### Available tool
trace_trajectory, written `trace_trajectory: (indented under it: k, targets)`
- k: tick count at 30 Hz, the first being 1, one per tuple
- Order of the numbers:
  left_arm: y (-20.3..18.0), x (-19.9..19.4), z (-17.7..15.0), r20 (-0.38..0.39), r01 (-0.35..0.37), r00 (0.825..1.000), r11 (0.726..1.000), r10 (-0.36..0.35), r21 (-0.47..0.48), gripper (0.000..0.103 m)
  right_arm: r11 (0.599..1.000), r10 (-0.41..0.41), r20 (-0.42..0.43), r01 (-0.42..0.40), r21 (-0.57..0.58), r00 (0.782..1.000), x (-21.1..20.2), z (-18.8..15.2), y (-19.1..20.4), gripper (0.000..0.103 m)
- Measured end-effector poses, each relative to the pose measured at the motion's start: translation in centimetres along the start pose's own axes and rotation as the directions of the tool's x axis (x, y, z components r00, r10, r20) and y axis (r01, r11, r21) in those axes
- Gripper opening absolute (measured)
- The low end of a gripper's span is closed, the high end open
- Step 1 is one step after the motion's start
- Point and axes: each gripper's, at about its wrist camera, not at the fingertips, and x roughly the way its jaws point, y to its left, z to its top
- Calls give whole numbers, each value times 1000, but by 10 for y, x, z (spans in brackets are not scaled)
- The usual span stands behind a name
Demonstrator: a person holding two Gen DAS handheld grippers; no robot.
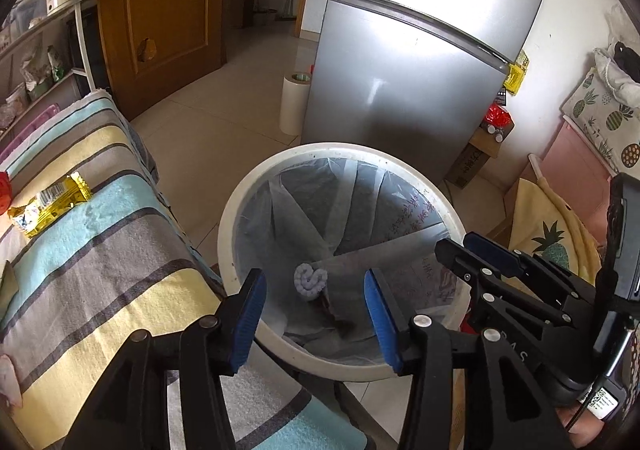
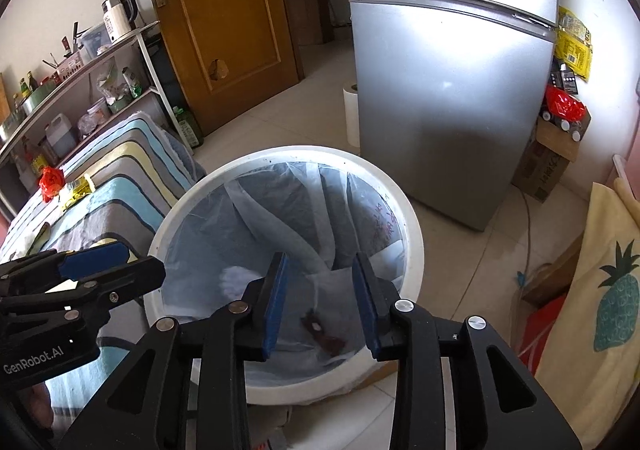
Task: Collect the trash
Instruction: 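Open both grippers over the bin to drop the foam net and wrapper, then return to the table and grasp the green snack bag with the left gripper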
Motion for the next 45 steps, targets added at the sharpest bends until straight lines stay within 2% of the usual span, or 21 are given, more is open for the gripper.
trace_trajectory:
  k: [6, 10, 13, 18, 21, 24, 27, 32, 34, 38, 45]
  targets:
    - [15, -41, -11, 80, -31, 996, 999, 34, -36, 52, 999, 49, 51, -48, -14, 997, -19, 0, 19, 35]
    - [33, -78, -28, 137, -106, 984, 992, 115, -73, 52, 993, 110, 96, -106, -46, 989, -37, 1, 40, 38]
    - [55, -108, -44, 166, -134, 973, 979, 159, -153, 52, 984, 167, 124, -157, -86, 978, -49, -1, 61, 39]
    - [88, -157, -75, 212, -216, 940, 949, 266, -232, 54, 961, 251, 138, -229, -156, 958, -59, -11, 97, 40]
    - [108, -181, -95, 220, -240, 926, 928, 307, -284, 56, 941, 301, 122, -275, -196, 946, -62, -17, 119, 50]
    - [126, -202, -120, 211, -310, 899, 897, 385, -315, 57, 920, 349, 110, -318, -229, 931, -66, -24, 142, 51]
    - [142, -223, -145, 207, -326, 885, 872, 417, -364, 57, 896, 388, 96, -351, -272, 917, -70, -33, 163, 51]
    - [161, -243, -184, 194, -372, 859, 838, 474, -400, 65, 860, 440, 64, -400, -317, 896, -71, -48, 192, 52]
    - [167, -248, -199, 188, -364, 859, 827, 476, -429, 67, 849, 449, 51, -408, -336, 892, -73, -54, 201, 52]
    - [175, -244, -221, 169, -342, 875, 827, 453, -446, 71, 825, 478, 35, -435, -361, 878, -75, -63, 216, 53]
    - [178, -233, -238, 173, -336, 876, 828, 449, -449, 78, 798, 496, 7, -452, -399, 869, -76, -76, 235, 53]
